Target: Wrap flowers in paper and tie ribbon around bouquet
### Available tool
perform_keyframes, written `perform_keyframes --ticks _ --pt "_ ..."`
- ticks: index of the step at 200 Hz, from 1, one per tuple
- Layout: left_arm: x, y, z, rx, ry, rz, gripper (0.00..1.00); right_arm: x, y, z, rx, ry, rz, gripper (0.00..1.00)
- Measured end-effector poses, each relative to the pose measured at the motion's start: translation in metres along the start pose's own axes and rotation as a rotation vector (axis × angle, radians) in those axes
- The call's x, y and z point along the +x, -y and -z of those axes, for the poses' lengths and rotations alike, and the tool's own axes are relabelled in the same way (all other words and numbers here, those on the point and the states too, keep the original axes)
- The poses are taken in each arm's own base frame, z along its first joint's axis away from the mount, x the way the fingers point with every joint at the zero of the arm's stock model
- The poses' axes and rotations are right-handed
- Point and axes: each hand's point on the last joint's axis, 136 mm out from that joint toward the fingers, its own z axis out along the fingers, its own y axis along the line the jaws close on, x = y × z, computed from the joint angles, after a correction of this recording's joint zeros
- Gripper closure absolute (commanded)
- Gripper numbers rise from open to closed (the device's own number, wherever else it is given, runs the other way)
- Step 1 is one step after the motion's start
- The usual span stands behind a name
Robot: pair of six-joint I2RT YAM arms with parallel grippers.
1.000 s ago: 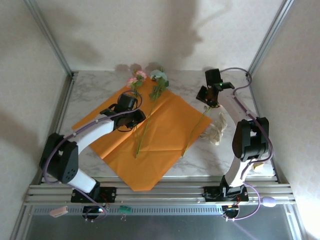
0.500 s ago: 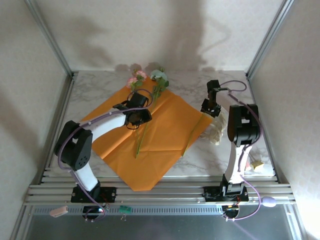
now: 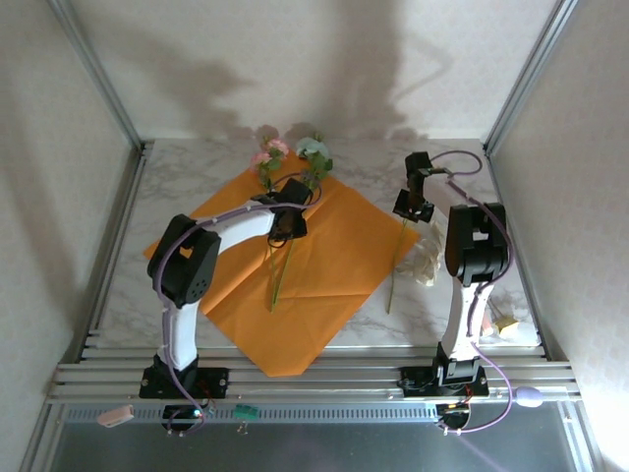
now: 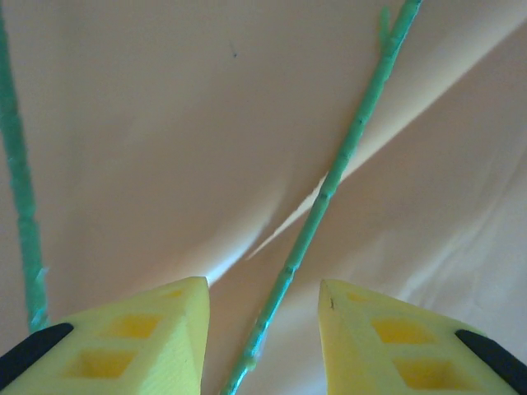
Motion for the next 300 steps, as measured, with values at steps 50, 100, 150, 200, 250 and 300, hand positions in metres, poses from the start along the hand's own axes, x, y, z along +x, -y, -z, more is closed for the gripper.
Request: perform_keyframes --ticks 50,100,150,200,250,300 --pt "-0.021 0.02 -0.013 -0.006 0.032 -0.019 0.65 -0.016 -0.021 0.046 -0.052 0.102 0.031 1.0" --pt "-0.03 0.023 -0.037 -0.055 0.036 -0.042 0.73 -0.014 -0.06 0.069 -0.122 0.141 0.088 1.0" --pt "-0.039 0.024 -0.043 -0.084 0.06 -0.052 0.95 -0.006 -0.086 0.079 -0.176 0.138 0.114 1.0" --pt "-0.043 0.023 -0.042 -0.088 0.072 -0.065 1.0 0.003 -0.098 0.081 -0.203 0.122 0.134 1.0" --pt "-0.066 0.019 -0.014 -0.049 0.113 -0.047 1.0 0.011 -0.145 0.104 -0.367 0.117 0.219 1.0" --pt "-0.089 0.008 0.012 -0.012 0.158 -0.018 1.0 0.011 -0.238 0.123 -0.629 0.109 0.331 1.0"
